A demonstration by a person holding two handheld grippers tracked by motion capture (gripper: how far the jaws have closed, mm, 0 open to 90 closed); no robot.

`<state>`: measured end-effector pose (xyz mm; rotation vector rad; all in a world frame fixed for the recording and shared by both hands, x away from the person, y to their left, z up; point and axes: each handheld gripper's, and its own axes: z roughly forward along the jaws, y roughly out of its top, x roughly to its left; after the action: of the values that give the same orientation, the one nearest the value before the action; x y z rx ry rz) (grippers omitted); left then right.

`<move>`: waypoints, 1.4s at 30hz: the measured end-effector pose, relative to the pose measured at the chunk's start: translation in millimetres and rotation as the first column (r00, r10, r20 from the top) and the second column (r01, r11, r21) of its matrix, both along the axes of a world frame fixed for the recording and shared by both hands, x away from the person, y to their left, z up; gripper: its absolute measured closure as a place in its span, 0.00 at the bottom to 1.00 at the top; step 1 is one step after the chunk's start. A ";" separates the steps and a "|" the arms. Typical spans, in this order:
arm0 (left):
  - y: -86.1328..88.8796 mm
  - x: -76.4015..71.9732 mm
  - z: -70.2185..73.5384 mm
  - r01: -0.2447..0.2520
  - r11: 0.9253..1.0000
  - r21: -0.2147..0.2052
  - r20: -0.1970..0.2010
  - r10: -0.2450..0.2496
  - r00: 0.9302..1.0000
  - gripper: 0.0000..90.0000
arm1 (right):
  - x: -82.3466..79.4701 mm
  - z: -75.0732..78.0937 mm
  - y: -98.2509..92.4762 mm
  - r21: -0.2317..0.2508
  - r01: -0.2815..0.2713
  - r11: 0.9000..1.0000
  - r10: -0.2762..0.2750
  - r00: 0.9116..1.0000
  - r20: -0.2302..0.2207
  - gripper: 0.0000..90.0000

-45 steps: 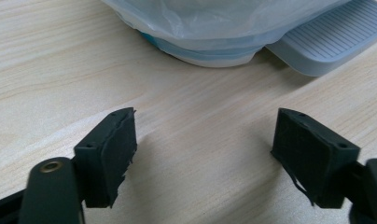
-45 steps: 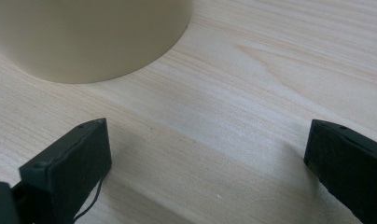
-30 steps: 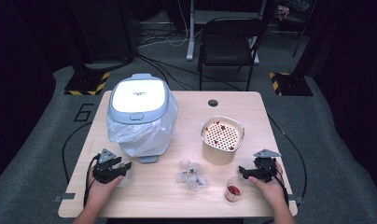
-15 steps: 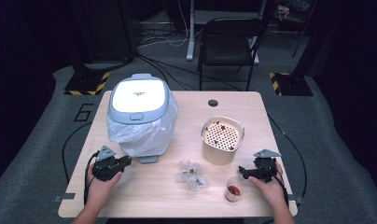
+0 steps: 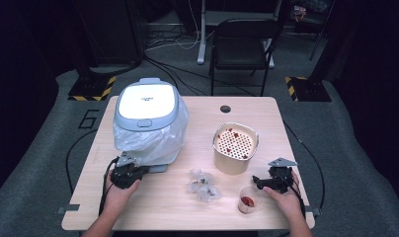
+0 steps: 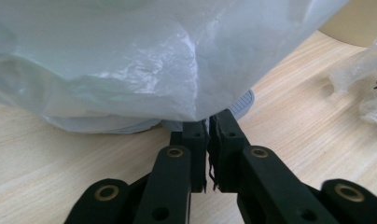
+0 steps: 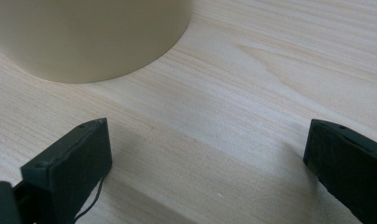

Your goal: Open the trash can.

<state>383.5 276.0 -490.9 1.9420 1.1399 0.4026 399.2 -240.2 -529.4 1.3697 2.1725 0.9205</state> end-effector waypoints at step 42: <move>-15.3 12.4 -19.7 0.026 1.000 0.015 0.042 -0.026 0.999 1.00 | 0.1 0.0 -0.5 -0.002 0.002 1.000 -0.002 1.000 0.007 0.01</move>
<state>395.8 260.7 -510.5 1.9501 1.0868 0.4367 399.3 -240.7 -529.4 1.3656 2.1663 0.9210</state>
